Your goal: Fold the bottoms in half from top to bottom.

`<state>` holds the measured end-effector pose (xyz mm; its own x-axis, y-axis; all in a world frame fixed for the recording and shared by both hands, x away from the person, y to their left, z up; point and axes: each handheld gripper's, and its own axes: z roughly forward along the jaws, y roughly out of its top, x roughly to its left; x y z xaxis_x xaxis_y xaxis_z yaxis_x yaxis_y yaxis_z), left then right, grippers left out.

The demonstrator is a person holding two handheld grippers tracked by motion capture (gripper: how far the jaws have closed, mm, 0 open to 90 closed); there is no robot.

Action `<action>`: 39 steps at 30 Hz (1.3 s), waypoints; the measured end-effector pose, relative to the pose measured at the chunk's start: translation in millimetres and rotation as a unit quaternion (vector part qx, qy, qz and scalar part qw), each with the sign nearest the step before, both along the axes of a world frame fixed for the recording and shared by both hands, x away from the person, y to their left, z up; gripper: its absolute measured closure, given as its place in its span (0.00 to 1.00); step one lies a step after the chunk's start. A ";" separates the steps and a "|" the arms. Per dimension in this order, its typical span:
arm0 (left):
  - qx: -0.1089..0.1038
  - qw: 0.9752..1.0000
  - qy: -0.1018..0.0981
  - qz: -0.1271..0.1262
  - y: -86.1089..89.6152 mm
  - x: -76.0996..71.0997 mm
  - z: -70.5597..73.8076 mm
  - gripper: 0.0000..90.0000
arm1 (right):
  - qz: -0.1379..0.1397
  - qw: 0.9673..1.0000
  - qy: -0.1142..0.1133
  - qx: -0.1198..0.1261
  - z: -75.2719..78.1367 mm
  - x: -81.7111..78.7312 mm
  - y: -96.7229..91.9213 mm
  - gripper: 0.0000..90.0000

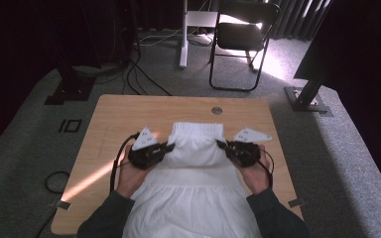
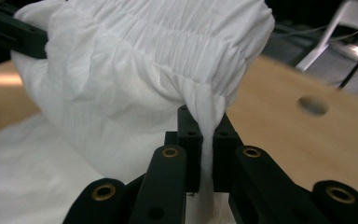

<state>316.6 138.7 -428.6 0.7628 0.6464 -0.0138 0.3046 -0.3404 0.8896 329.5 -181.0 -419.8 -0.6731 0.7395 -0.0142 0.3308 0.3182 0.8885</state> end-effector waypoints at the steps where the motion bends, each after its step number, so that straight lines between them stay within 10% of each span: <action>1: 0.004 1.000 0.018 -0.009 0.7 -8.4 -13.0 0.94 | 0.003 1.000 0.005 -0.004 -6.0 -6.1 0.6 0.96; 11: 0.079 0.989 0.120 -0.023 -4.1 -47.9 -98.4 0.93 | 0.020 0.992 0.115 -0.043 -97.6 -63.6 5.1 0.95; 15: 0.118 0.986 0.116 -0.014 -11.9 -44.3 -116.0 0.93 | 0.019 0.987 0.149 -0.054 -121.5 -60.3 8.0 0.95; 26: 0.148 0.985 0.084 0.001 -16.9 0.3 -115.3 0.93 | -0.001 0.986 0.143 -0.085 -129.4 -23.3 20.6 0.95; 39: 0.171 0.981 0.076 0.043 -24.3 59.0 -111.2 0.93 | -0.012 0.982 0.150 -0.111 -122.8 73.4 32.3 0.95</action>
<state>375.6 114.4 -539.8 0.7116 0.6946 0.1053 0.4654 -0.5783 0.6700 402.9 -148.6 -542.6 -0.6543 0.7559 0.0195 0.5767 0.4822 0.6595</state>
